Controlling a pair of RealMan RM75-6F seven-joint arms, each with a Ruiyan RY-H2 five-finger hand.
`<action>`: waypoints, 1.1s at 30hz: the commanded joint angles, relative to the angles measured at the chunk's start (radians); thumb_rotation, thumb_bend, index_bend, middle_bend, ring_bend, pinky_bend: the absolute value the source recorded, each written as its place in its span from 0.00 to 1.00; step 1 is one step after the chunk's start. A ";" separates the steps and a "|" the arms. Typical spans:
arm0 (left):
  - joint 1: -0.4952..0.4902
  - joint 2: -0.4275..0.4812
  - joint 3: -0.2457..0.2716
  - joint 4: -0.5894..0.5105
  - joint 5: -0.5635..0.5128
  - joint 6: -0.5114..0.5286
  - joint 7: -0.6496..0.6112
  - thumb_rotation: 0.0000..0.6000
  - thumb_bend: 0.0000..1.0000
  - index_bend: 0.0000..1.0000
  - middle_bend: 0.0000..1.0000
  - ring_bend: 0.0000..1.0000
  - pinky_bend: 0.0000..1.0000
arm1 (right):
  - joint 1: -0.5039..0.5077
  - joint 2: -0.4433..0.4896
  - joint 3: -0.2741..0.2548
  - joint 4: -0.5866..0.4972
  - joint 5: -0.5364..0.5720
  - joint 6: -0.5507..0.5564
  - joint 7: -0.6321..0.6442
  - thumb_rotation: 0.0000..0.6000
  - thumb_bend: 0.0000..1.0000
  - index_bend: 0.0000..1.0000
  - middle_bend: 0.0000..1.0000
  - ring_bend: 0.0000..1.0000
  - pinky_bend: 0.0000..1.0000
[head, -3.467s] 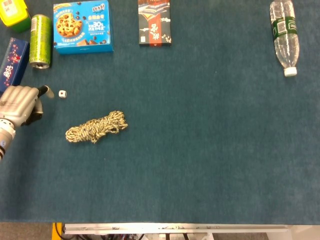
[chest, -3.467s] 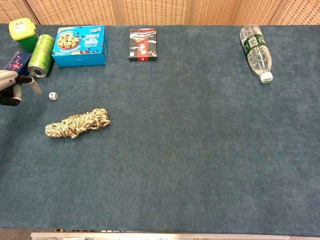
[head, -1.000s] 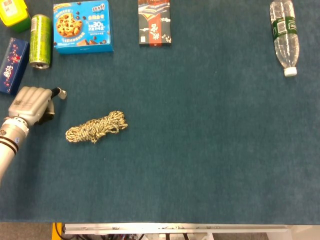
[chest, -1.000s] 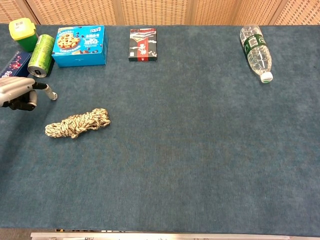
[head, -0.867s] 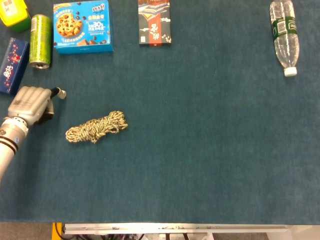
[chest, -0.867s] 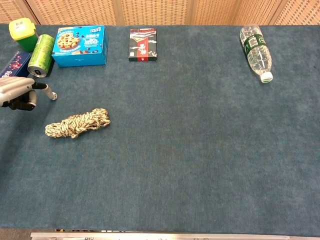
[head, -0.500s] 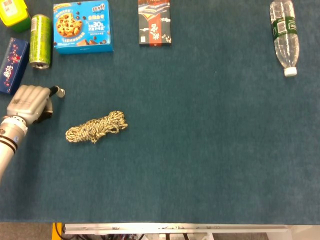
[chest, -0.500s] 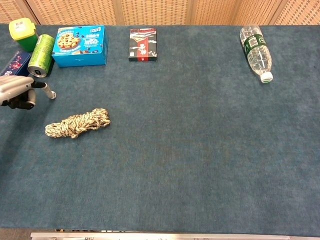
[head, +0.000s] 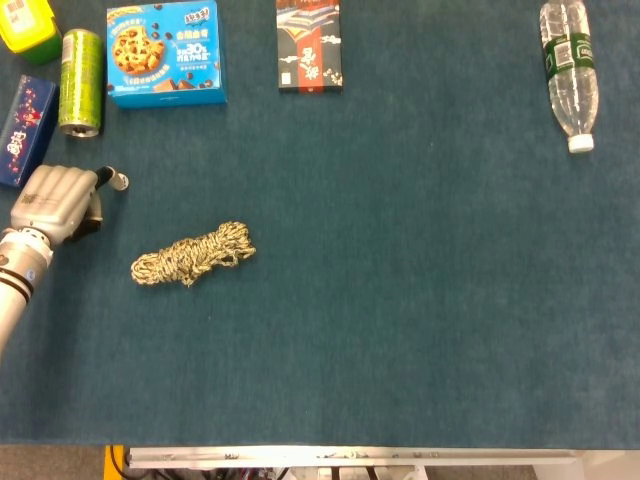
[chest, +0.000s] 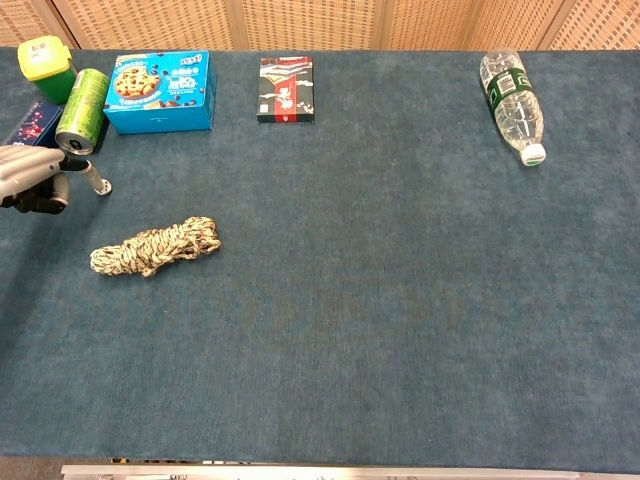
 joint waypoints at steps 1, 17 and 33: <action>-0.001 -0.002 -0.002 0.004 -0.003 0.000 0.002 1.00 1.00 0.29 1.00 0.97 0.91 | 0.000 0.000 0.000 0.000 0.000 0.000 -0.001 1.00 0.20 0.33 0.38 0.27 0.38; -0.009 -0.024 -0.015 0.023 -0.022 0.018 0.049 1.00 1.00 0.28 1.00 0.97 0.91 | -0.001 0.000 0.000 -0.001 -0.001 0.002 0.001 1.00 0.20 0.33 0.38 0.27 0.38; 0.148 0.067 0.042 -0.175 0.229 0.428 0.132 1.00 1.00 0.20 0.88 0.64 0.69 | -0.004 0.003 0.000 -0.007 -0.005 0.010 -0.002 1.00 0.20 0.33 0.38 0.27 0.38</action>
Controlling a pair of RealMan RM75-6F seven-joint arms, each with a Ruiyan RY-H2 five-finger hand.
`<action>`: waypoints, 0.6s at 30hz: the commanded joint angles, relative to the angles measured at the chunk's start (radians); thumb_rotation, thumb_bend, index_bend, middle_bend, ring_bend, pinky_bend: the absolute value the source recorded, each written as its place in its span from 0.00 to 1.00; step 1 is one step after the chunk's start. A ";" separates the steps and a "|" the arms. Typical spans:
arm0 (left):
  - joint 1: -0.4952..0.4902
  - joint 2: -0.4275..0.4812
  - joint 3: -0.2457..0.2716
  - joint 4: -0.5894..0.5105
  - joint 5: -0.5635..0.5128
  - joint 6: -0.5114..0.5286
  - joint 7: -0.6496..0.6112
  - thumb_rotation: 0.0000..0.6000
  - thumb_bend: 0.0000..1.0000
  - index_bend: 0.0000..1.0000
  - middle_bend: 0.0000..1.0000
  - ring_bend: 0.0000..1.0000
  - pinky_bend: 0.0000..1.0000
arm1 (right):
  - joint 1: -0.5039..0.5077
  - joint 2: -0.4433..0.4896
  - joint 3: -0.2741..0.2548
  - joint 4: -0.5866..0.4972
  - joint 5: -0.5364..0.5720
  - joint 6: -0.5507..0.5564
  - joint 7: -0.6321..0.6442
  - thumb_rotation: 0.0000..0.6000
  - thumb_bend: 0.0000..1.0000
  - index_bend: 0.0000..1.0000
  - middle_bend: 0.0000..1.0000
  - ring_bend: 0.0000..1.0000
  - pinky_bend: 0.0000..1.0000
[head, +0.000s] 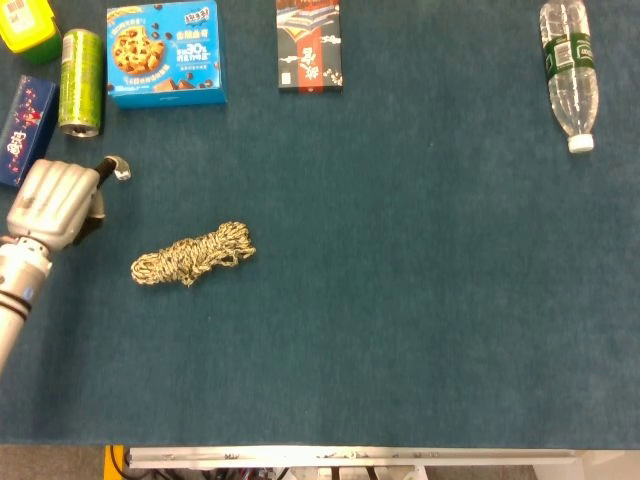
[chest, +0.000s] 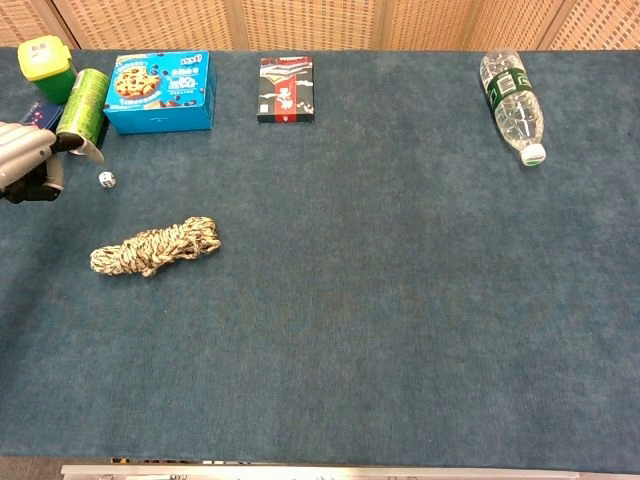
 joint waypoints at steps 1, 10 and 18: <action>0.097 0.039 0.032 -0.076 0.129 0.215 0.062 1.00 1.00 0.19 0.82 0.61 0.66 | 0.001 -0.002 -0.001 -0.001 -0.001 -0.002 -0.003 1.00 0.20 0.33 0.38 0.27 0.38; 0.237 0.069 0.056 -0.077 0.283 0.507 0.042 1.00 0.81 0.12 0.38 0.35 0.45 | 0.005 -0.008 -0.003 0.001 0.003 -0.010 -0.015 1.00 0.20 0.33 0.38 0.27 0.38; 0.327 0.050 0.051 0.005 0.339 0.660 0.019 1.00 0.44 0.10 0.28 0.31 0.39 | 0.008 -0.015 -0.004 0.004 0.008 -0.017 -0.028 1.00 0.20 0.33 0.38 0.27 0.38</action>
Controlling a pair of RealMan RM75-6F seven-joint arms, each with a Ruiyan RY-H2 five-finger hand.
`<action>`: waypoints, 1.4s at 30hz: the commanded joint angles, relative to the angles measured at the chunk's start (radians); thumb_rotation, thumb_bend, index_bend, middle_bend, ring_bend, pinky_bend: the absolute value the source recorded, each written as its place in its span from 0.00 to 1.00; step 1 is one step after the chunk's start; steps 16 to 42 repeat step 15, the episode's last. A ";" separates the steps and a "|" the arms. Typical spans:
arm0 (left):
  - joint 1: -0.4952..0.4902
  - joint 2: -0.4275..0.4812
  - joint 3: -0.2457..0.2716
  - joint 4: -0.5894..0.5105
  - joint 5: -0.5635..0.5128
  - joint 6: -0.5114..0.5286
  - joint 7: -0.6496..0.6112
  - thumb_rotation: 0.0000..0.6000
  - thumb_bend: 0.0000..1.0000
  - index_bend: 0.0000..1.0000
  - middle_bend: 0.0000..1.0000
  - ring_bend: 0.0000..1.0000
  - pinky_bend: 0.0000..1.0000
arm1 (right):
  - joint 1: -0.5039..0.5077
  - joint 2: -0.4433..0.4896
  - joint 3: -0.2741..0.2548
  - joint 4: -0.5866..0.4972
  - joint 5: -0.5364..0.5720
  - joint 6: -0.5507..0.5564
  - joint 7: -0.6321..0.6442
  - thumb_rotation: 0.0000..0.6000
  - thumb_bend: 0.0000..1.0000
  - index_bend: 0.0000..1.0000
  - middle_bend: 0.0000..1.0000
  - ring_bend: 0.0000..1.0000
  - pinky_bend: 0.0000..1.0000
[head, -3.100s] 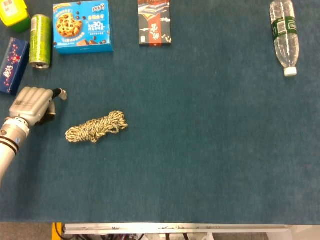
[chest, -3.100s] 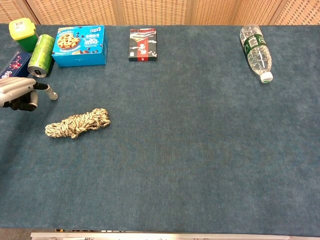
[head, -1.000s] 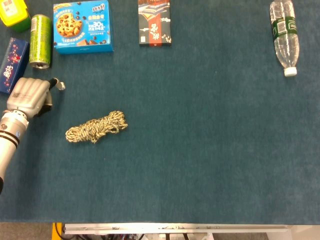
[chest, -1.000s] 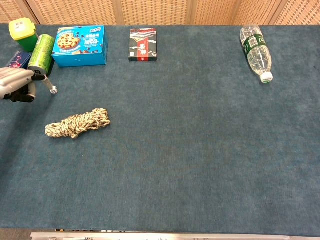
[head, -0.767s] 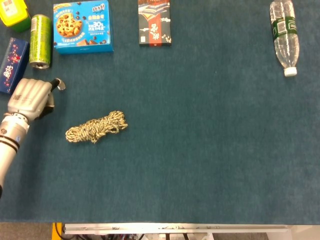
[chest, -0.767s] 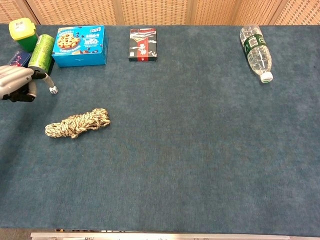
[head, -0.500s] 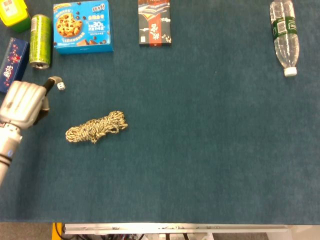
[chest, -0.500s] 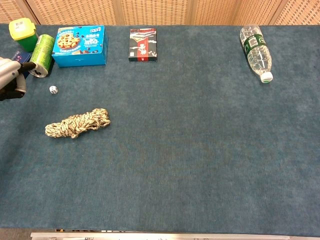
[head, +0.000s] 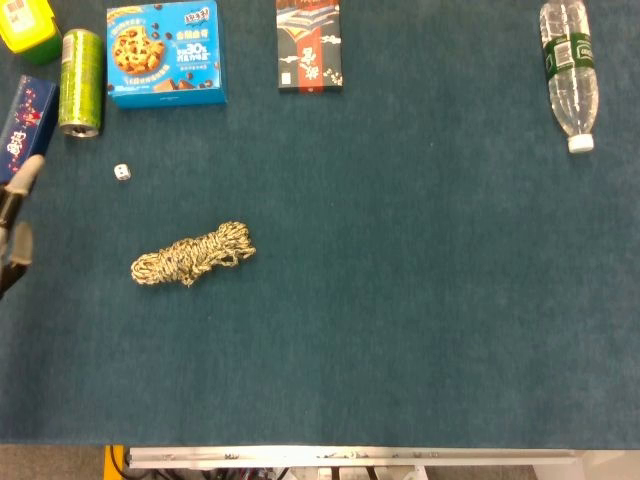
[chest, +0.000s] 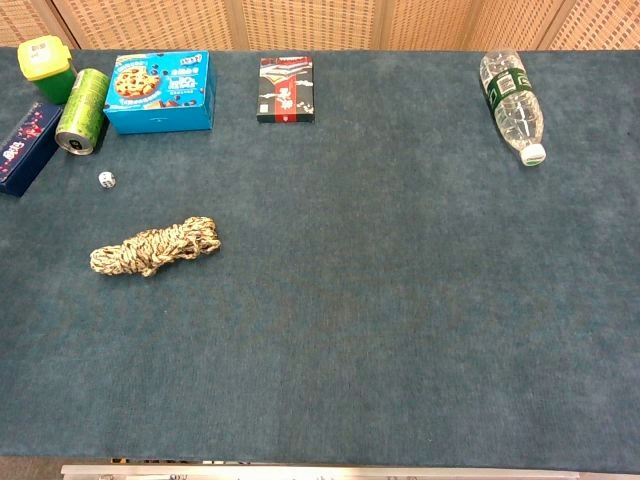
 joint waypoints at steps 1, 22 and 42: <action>0.037 -0.009 -0.001 0.033 0.025 0.045 -0.028 1.00 0.42 0.10 0.28 0.31 0.39 | 0.001 -0.001 0.000 0.001 0.001 -0.002 -0.002 1.00 0.20 0.33 0.38 0.27 0.38; 0.056 -0.003 -0.024 0.061 0.030 0.027 -0.079 1.00 0.32 0.10 0.28 0.31 0.38 | 0.002 0.000 -0.006 0.011 -0.003 -0.014 0.018 1.00 0.20 0.33 0.38 0.27 0.38; 0.056 -0.003 -0.024 0.061 0.030 0.027 -0.079 1.00 0.32 0.10 0.28 0.31 0.38 | 0.002 0.000 -0.006 0.011 -0.003 -0.014 0.018 1.00 0.20 0.33 0.38 0.27 0.38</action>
